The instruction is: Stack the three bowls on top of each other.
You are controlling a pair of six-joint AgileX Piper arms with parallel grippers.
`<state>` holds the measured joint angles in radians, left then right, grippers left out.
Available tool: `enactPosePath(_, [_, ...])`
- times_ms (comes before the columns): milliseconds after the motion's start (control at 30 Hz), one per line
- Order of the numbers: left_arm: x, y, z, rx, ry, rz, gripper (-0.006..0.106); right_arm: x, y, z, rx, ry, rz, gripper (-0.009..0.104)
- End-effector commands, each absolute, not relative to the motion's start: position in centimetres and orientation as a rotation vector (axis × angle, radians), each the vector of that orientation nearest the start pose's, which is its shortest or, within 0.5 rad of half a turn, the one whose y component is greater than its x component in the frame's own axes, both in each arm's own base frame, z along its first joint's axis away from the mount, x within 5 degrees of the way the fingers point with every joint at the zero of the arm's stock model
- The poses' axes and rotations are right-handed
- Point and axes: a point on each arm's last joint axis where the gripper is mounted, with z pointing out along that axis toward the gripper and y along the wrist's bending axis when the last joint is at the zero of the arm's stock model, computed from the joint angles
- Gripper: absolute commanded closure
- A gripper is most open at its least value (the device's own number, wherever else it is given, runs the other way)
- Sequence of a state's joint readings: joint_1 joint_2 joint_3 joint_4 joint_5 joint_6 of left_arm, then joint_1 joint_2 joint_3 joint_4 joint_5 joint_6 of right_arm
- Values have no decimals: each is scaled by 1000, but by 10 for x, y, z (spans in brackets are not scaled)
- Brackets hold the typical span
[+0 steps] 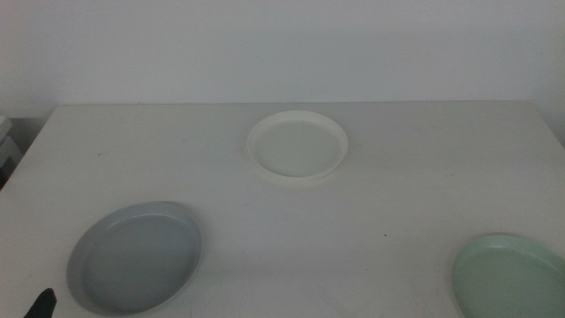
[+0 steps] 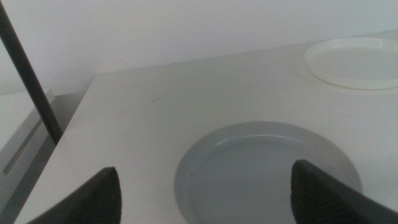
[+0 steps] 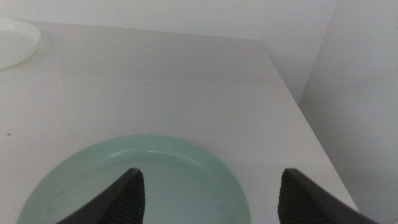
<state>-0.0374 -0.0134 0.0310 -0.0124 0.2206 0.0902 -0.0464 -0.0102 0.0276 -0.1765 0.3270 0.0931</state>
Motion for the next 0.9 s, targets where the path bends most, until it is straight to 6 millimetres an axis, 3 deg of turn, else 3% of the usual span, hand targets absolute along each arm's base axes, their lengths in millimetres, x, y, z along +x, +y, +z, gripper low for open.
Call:
enactPosePath(0, [55,-1,193,71,1629,31,-5,53,-7,185,-9,1718,-146,41])
enactPosePath(400, [54,-1,202,11,1612,-19,-5,53,-7,185,-9,1718,-146,41])
enactPosePath(667, [50,-1,263,3,1653,-33,-5,53,-7,185,-9,1718,-146,41])
enactPosePath(867, [58,-2,317,6,1747,-34,-5,53,-7,185,-9,1718,-146,41])
